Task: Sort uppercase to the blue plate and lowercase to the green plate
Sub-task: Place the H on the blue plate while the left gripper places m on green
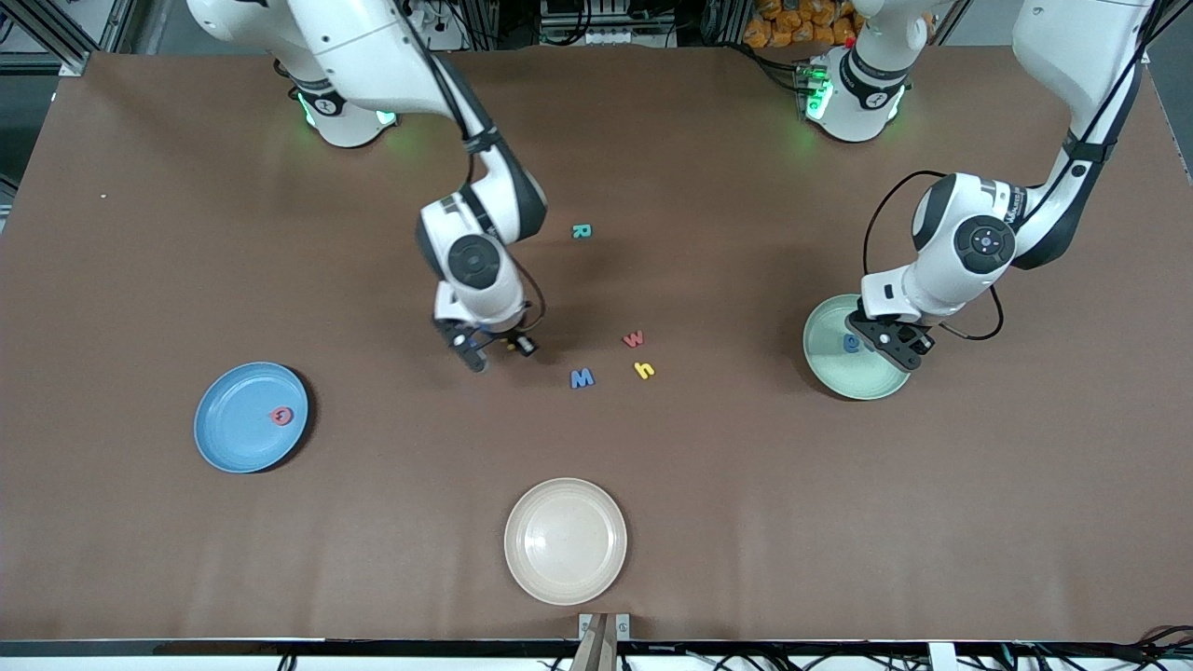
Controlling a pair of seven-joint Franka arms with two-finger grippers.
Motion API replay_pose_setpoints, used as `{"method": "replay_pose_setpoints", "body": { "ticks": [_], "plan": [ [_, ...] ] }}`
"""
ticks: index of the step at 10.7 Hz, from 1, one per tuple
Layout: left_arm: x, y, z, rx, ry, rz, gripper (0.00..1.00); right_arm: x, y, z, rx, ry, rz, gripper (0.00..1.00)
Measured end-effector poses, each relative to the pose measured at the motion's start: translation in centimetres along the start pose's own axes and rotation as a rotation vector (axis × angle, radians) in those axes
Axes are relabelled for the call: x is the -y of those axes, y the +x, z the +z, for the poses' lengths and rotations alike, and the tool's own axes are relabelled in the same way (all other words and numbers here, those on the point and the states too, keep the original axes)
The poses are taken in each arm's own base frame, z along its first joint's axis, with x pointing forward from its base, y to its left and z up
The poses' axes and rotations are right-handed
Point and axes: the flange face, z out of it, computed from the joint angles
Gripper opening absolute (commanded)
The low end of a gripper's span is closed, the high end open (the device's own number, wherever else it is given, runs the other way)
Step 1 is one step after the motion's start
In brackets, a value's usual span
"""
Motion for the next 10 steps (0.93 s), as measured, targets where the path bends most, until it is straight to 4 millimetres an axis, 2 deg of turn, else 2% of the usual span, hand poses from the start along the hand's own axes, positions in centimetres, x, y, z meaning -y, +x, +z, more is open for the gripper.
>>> {"method": "replay_pose_setpoints", "body": {
  "ticks": [3, 7, 9, 10],
  "plan": [
    [0.2, 0.2, -0.2, -0.006, 0.004, -0.015, 0.55, -3.2, 9.0, -2.6, 0.051, -0.036, -0.148, 0.00],
    [0.8, 1.2, -2.0, -0.060, -0.019, -0.192, 0.54, -9.6, 21.6, -5.5, 0.100, -0.056, -0.413, 0.00],
    [-0.4, 3.0, -3.1, -0.090, -0.039, -0.326, 0.54, -12.9, 27.1, -6.4, 0.106, -0.032, -0.523, 0.00],
    [-1.4, 4.0, -3.6, -0.102, -0.052, -0.402, 0.54, -14.4, 29.0, -6.5, 0.109, -0.023, -0.572, 0.00]
  ]
}}
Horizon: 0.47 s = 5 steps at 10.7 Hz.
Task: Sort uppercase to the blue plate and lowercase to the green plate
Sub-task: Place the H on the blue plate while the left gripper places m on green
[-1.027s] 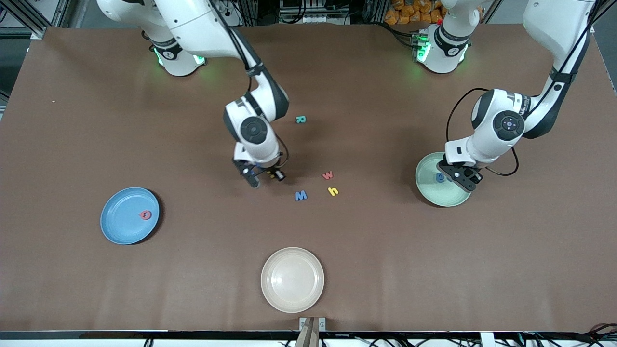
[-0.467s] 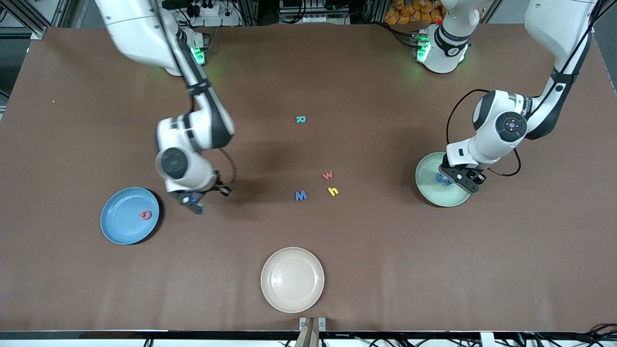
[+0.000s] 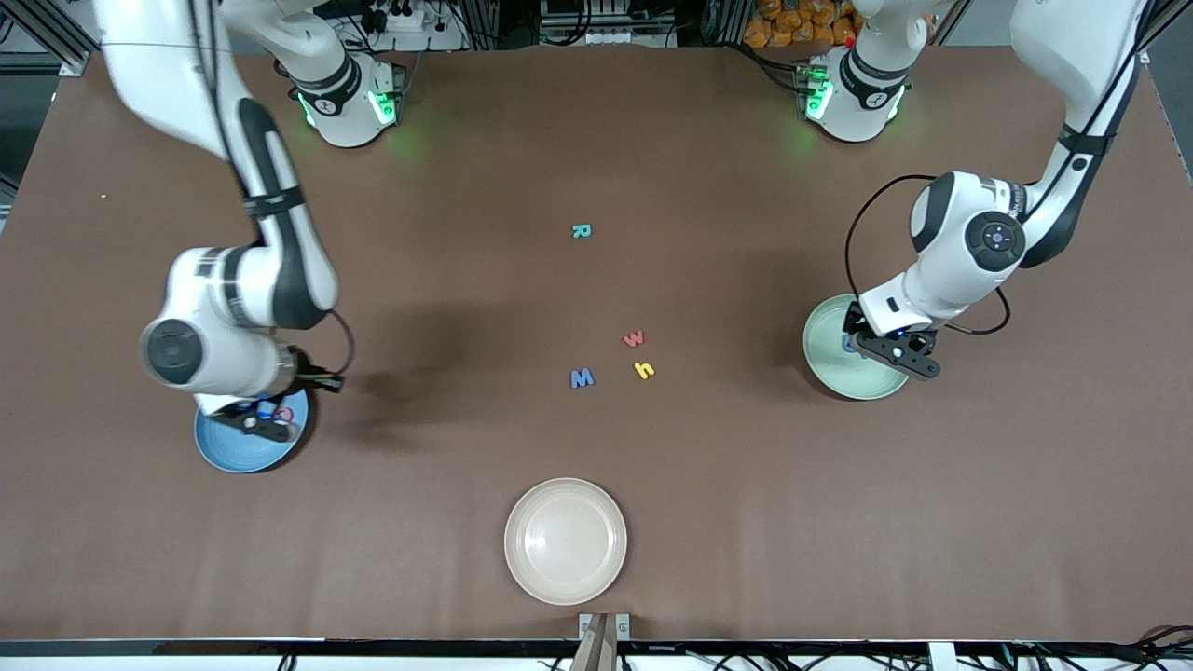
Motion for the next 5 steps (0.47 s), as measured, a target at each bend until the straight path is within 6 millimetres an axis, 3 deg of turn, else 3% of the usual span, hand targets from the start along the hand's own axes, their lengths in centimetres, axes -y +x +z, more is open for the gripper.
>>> {"method": "replay_pose_setpoints", "body": {
  "ticks": [4, 5],
  "plan": [
    [-5.6, 2.5, -1.8, -0.044, -0.034, -0.318, 0.54, -7.5, 1.8, 0.0, 0.004, 0.021, -0.162, 0.00],
    [-7.3, 3.2, -2.2, -0.053, -0.045, -0.390, 0.54, -9.3, 2.1, 0.2, 0.005, 0.027, -0.198, 0.58]
  ]
}}
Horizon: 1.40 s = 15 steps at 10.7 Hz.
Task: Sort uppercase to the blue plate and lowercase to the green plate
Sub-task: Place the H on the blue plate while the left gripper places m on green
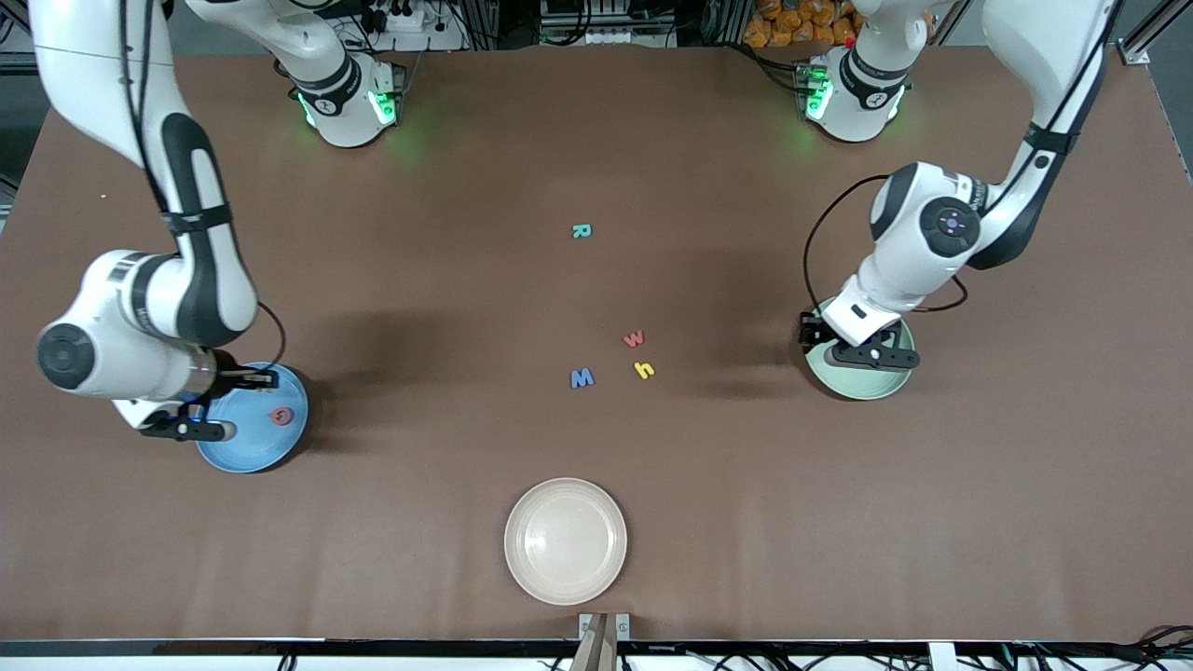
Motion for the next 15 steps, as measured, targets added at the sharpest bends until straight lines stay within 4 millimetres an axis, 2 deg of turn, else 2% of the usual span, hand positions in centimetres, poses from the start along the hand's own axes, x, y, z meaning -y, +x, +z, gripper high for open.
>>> {"method": "replay_pose_setpoints", "body": {
  "ticks": [1, 6, 11, 15],
  "plan": [
    [-2.0, -0.1, -0.1, -0.003, -0.015, -0.069, 0.54, -1.1, 0.0, 0.1, 0.001, 0.002, -0.021, 1.00],
    [-11.0, -0.5, 1.1, 0.030, -0.090, -0.305, 0.54, -0.7, 0.0, 0.6, 0.008, 0.005, -0.039, 1.00],
    [-15.0, 1.0, 5.4, 0.022, -0.052, -0.373, 0.56, 0.6, 0.2, 0.7, 0.011, 0.007, -0.053, 1.00],
    [-18.1, 1.9, 7.8, 0.019, -0.011, -0.365, 0.62, 1.8, 0.2, 0.9, 0.015, 0.005, -0.057, 1.00]
  ]
}}
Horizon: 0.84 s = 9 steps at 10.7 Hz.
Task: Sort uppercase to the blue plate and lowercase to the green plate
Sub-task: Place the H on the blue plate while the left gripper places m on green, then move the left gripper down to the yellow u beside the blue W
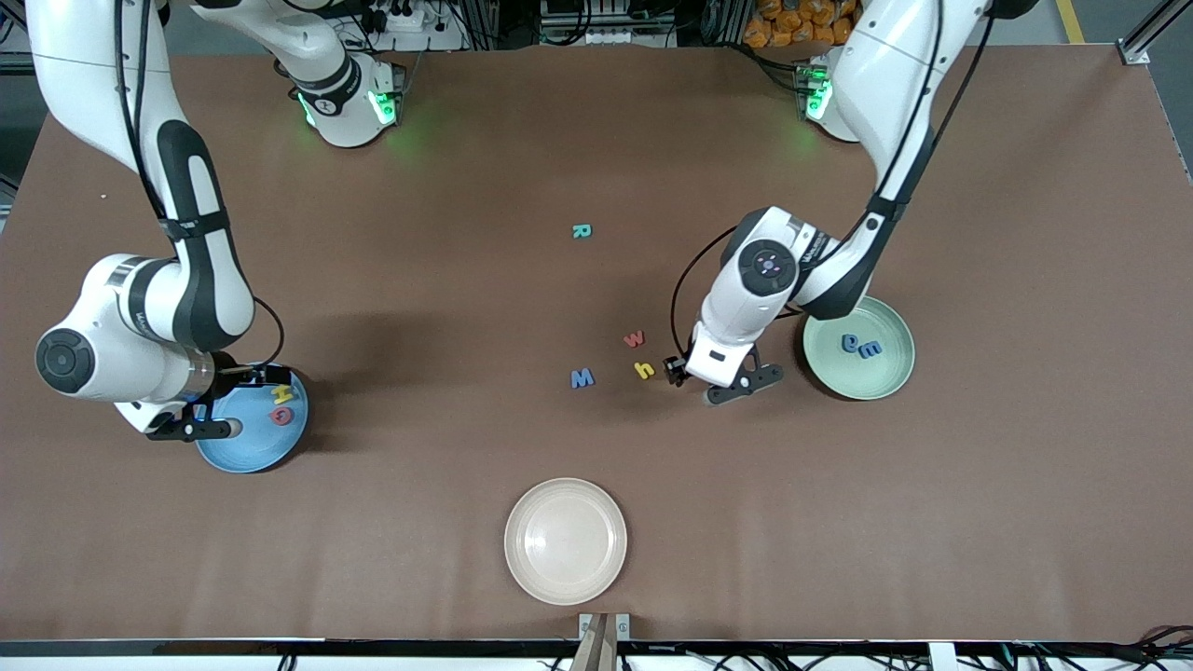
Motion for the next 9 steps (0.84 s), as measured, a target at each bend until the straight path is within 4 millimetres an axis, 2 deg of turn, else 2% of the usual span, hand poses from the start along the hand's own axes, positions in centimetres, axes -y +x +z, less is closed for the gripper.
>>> {"method": "replay_pose_setpoints", "body": {
  "ticks": [2, 6, 9],
  "plan": [
    [-1.5, -0.3, 0.5, 0.008, 0.018, 0.018, 0.65, 1.0, 0.1, 0.2, 0.000, 0.018, 0.001, 1.00],
    [-4.4, -1.4, 0.4, 0.024, 0.029, 0.051, 0.77, 5.0, 0.3, 0.4, 0.003, 0.019, -0.034, 1.00],
    [-5.7, -0.9, 0.5, 0.047, 0.062, 0.047, 0.81, 5.5, 0.3, 0.5, 0.004, 0.019, -0.043, 1.00]
  ]
}}
